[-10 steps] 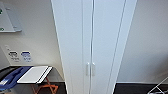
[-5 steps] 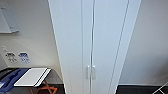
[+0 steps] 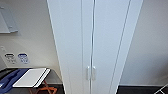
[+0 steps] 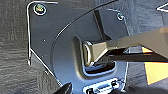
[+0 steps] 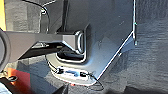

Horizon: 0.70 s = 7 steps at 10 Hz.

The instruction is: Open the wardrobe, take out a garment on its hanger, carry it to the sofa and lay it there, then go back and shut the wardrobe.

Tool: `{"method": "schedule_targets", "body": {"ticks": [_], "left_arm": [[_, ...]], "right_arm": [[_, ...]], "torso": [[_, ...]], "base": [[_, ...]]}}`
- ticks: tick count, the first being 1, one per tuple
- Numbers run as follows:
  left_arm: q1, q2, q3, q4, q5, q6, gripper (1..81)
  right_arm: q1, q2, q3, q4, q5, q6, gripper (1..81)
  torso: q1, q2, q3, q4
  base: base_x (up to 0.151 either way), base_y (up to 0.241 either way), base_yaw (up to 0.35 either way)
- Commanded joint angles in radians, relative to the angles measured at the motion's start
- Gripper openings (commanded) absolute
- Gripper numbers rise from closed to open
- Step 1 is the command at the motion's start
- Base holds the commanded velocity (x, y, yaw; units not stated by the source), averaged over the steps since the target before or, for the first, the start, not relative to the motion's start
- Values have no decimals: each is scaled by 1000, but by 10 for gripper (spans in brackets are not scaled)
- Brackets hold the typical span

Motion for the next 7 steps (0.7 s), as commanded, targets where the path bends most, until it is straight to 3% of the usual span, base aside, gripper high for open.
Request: {"method": "schedule_targets", "body": {"ticks": [1, 4, 7], "left_arm": [[-30, -55, 73, 13, 55, 8, 811], [-77, -227, 294, 13, 55, 5, 811], [-166, -430, 560, 13, 49, 8, 811]], "right_arm": [[56, -68, 72, -5, -78, -3, 811], [138, -249, 318, 7, -65, 3, 811], [286, -436, 571, 8, -72, 9, 811]], "torso": [[0, 0, 0, 0], [0, 0, 0, 0], [0, 0, 0, 0]], "base": [[0, 0, 0], [0, 0, 0], [0, 0, 0]]}}
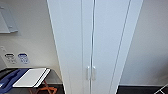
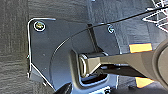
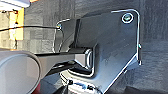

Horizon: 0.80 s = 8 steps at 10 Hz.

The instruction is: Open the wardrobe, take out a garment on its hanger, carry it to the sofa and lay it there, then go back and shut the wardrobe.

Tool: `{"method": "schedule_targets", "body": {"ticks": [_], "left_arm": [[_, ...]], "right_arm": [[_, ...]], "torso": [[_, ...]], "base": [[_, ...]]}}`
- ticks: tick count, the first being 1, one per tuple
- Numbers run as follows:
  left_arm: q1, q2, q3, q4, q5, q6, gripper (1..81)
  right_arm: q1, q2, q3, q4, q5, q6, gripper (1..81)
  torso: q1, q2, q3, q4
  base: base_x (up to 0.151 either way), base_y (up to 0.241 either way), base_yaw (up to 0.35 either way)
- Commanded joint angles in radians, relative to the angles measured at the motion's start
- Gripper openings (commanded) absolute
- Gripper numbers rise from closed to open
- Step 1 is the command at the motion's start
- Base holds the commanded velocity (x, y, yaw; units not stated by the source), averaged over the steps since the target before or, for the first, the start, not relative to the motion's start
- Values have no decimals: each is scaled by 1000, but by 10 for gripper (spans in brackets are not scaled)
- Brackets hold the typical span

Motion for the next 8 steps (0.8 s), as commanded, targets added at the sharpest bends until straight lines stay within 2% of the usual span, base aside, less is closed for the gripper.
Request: {"method": "schedule_targets", "body": {"ticks": [1, 3, 4, 5, 6, 8], "left_arm": [[-146, -243, 295, 15, 41, 10, 811], [-229, -333, 404, 38, 33, 13, 811], [-272, -378, 464, 84, 23, 10, 811], [-310, -425, 513, 108, -31, 10, 811], [-362, -464, 538, 106, -75, 1, 811], [-483, -533, 593, 93, -68, -4, 811]], "right_arm": [[216, -237, 296, 6, -49, 7, 811], [296, -303, 432, -6, -13, 1, 811], [333, -328, 473, -8, 45, -4, 811], [377, -355, 501, -8, 108, -2, 811], [440, -375, 516, -5, 114, 4, 811], [575, -392, 538, 7, 102, 9, 811]], "torso": [[0, 0, 0, 0], [0, 0, 0, 0], [0, 0, 0, 0], [0, 0, 0, 0], [0, 0, 0, 0], [0, 0, -1, 0]], "base": [[0, 0, 0], [0, 0, 0], [0, 0, 0], [0, 0, 0], [0, 0, 0], [0, 0, 0]]}}
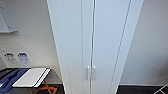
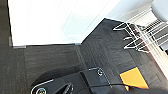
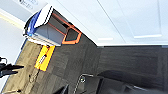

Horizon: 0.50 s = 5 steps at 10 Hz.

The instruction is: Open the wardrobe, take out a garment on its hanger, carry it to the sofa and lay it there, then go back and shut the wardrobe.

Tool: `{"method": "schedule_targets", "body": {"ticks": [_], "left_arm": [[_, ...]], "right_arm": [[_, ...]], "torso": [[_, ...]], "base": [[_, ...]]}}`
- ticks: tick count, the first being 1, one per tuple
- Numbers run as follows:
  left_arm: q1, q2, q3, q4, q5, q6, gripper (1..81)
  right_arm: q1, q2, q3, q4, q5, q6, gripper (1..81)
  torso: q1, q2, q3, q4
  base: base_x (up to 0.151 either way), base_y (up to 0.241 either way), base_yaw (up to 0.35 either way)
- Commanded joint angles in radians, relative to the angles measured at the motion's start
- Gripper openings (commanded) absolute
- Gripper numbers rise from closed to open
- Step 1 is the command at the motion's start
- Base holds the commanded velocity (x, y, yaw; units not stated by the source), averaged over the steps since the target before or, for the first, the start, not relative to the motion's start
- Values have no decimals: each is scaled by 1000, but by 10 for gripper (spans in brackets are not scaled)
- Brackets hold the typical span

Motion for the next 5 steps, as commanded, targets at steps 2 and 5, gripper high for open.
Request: {"method": "schedule_targets", "body": {"ticks": [2, 5], "left_arm": [[-310, -147, 128, 14, 45, -2, 811], [-512, -119, 125, -67, 176, -4, 811]], "right_arm": [[351, -71, 79, 30, -53, 35, 811], [549, -37, 92, 35, -135, 73, 811]], "torso": [[0, 0, 0, 0], [1, 1, -1, 0]], "base": [[0, 0, 0], [0, 0, 0]]}}
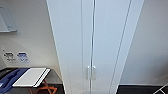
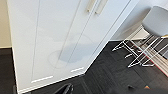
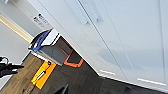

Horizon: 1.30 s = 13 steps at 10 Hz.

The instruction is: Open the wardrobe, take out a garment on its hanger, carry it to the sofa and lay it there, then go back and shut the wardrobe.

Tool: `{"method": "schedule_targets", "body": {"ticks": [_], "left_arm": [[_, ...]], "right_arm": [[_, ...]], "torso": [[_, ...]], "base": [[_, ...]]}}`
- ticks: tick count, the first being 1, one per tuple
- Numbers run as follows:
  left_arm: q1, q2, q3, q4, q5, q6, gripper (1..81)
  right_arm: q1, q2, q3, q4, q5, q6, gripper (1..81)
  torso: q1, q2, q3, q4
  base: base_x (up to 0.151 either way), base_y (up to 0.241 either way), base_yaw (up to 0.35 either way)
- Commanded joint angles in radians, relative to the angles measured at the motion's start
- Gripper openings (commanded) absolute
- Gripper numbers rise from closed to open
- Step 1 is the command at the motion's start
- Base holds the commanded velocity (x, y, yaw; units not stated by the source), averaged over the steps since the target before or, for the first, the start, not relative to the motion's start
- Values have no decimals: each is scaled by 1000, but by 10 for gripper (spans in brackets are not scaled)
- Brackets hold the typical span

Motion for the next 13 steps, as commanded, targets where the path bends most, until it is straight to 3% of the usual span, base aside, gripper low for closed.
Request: {"method": "schedule_targets", "body": {"ticks": [1, 3, 7, 13], "left_arm": [[-289, -43, 43, -95, 178, -2, 811], [-411, 26, -9, -139, 279, -3, 811], [-559, 184, -190, -204, 373, -9, 811], [-648, 402, -376, -262, 399, -9, 811]], "right_arm": [[292, -3, 42, 31, -115, 70, 811], [384, 71, -17, 31, -181, 104, 811], [465, 247, -164, 29, -227, 137, 811], [540, 464, -362, 28, -262, 162, 811]], "torso": [[0, 0, 0, 0], [0, 0, -1, 0], [2, 1, -2, 0], [3, 3, -4, 0]], "base": [[0, 0, 0], [0, 0, 0], [0, 0, 0], [0, 0, 0]]}}
